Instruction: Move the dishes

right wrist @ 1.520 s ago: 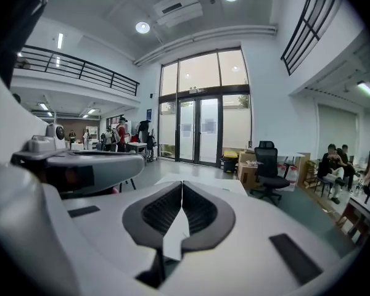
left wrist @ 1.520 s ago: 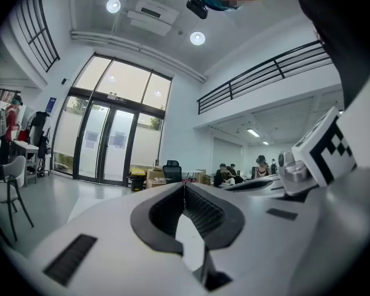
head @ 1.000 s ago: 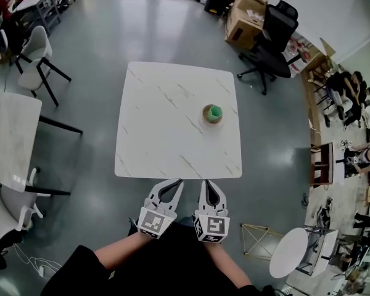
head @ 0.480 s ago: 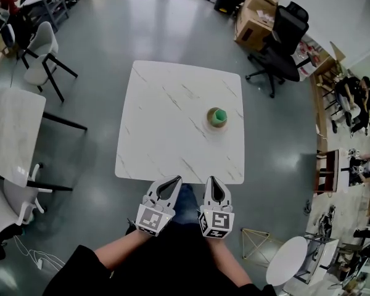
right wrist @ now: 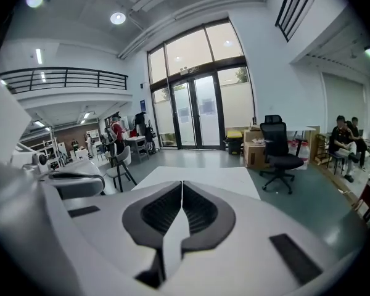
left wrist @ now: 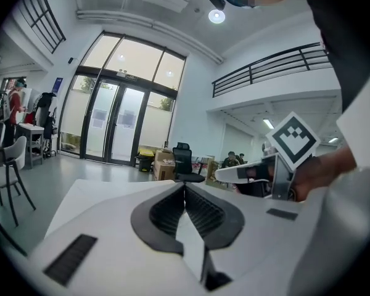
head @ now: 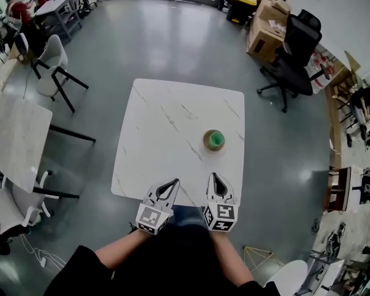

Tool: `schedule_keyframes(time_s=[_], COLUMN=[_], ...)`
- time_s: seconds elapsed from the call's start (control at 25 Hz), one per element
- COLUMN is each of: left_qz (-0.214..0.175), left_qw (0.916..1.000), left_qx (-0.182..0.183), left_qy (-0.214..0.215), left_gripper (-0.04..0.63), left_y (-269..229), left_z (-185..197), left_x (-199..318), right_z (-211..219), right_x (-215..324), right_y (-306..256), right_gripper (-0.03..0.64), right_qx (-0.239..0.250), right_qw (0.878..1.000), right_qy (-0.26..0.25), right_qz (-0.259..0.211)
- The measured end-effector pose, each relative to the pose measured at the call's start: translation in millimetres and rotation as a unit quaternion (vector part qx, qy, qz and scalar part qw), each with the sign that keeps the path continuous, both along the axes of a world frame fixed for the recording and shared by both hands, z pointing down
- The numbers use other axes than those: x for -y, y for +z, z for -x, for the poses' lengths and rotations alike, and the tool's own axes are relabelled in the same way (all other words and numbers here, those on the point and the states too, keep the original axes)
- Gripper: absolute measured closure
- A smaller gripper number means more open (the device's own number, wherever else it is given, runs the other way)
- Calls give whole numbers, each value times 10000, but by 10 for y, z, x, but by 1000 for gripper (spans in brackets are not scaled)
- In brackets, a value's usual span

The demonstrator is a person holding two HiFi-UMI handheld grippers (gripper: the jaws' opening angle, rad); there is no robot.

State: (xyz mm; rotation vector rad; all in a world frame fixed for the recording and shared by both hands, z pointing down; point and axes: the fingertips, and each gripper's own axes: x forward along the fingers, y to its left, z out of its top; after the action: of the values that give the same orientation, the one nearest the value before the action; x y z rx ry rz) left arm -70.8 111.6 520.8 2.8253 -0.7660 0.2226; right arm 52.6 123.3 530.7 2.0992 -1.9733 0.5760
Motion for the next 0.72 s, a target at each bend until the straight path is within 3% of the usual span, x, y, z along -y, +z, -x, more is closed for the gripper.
schedule_keyframes(time_s=[0.28,0.72], left_qz=[419,296], left_qw=[9989,9980], left_qx=[13,330], left_qy=[-214,-445], left_gripper=[578,578], left_y=[70,215], left_z=[-661,-1038], left_x=[451,861], right_z=[-646,-933], right_x=[455,1088], right_y=[140,809], right_gripper=[598,598], right_qx=[219,205], right_qw=[9994,9909], right_qy=[-144,-1022], right_qz=[219,853])
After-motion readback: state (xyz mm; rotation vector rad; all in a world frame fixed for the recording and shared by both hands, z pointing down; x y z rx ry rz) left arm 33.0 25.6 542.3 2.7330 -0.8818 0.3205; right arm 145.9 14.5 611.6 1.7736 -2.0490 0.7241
